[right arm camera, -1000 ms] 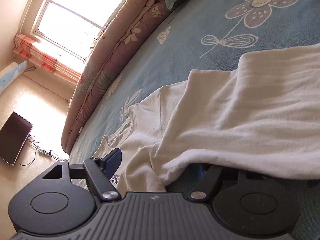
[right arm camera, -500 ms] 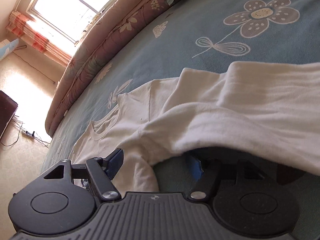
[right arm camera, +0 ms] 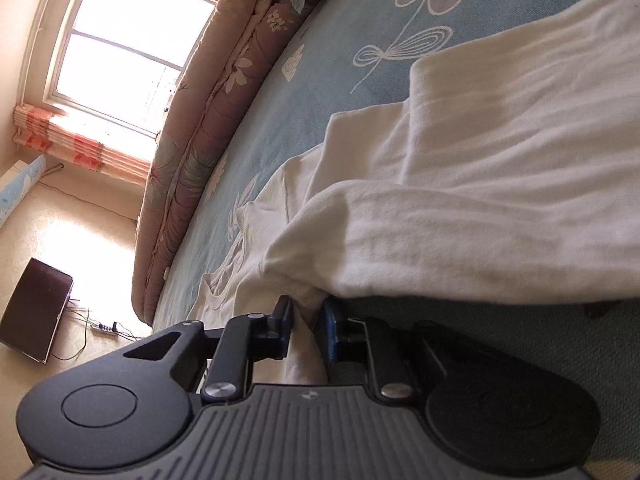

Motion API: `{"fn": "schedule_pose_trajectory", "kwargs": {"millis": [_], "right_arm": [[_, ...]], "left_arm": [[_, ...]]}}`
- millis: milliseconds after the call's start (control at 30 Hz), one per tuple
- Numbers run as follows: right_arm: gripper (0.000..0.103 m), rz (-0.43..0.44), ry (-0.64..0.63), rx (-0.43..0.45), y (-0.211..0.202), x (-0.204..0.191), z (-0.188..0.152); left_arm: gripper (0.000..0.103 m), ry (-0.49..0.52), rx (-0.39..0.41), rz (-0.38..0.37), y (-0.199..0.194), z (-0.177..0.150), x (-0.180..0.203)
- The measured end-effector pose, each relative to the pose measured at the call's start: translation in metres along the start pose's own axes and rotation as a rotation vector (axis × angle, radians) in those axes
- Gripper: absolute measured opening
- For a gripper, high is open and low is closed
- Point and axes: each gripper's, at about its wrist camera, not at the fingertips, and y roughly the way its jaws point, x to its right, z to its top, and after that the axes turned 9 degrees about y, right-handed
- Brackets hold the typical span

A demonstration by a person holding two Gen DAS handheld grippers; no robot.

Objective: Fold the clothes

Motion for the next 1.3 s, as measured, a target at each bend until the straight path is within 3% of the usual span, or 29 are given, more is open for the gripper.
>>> {"fn": "schedule_pose_trajectory", "kwargs": {"millis": [133,267,433,567,700,767,900,933,967,1067,1133,1167,1200,1233,1300], "right_arm": [[0.010,-0.045,-0.067,0.059,0.001,-0.009,0.002],[0.010,-0.102,-0.128,0.134,-0.003,-0.024,0.021],[0.017,-0.160,-0.169,0.082,-0.010,-0.025,0.027],[0.038,-0.147,-0.171,0.051,-0.021,-0.019,0.010],[0.038,-0.155,-0.199,0.033,-0.027,-0.023,-0.004],[0.042,-0.180,-0.267,0.006,-0.029,-0.037,-0.014],[0.056,-0.253,-0.597,-0.044,-0.044,-0.081,-0.057],[0.064,-0.251,-0.669,-0.064,-0.048,-0.089,-0.071],[0.071,-0.248,-0.738,-0.085,-0.051,-0.096,-0.084],[0.075,-0.262,-0.822,-0.163,-0.044,-0.096,-0.120],[0.075,-0.282,-0.850,-0.207,-0.036,-0.091,-0.138],[0.075,-0.283,-0.849,-0.195,-0.038,-0.085,-0.141],[0.075,-0.283,-0.849,-0.184,-0.041,-0.079,-0.142],[0.075,-0.285,-0.845,-0.177,-0.049,-0.076,-0.142],[0.075,-0.312,-0.836,-0.175,-0.063,-0.072,-0.138]], "left_arm": [[0.005,0.114,0.002,0.075,0.000,0.009,0.019],[0.003,0.152,0.019,0.124,-0.001,0.028,0.023],[0.005,0.126,0.017,0.123,-0.003,0.026,0.012],[0.005,0.091,0.026,0.111,-0.006,0.022,0.009],[0.006,0.129,0.018,0.161,-0.011,0.022,0.021],[0.012,0.161,-0.013,0.192,-0.018,0.021,0.031],[0.024,0.412,-0.053,0.308,-0.047,0.000,0.071],[0.026,0.495,-0.054,0.326,-0.054,-0.009,0.083],[0.028,0.566,-0.057,0.324,-0.060,-0.020,0.095],[0.032,0.691,-0.097,0.274,-0.062,-0.053,0.117],[0.035,0.675,-0.143,0.233,-0.057,-0.070,0.112],[0.037,0.640,-0.178,0.257,-0.055,-0.077,0.104],[0.030,0.604,-0.204,0.286,-0.055,-0.081,0.096],[0.036,0.575,-0.172,0.260,-0.067,-0.086,0.087],[0.033,0.537,-0.197,0.261,-0.083,-0.088,0.081]]}}
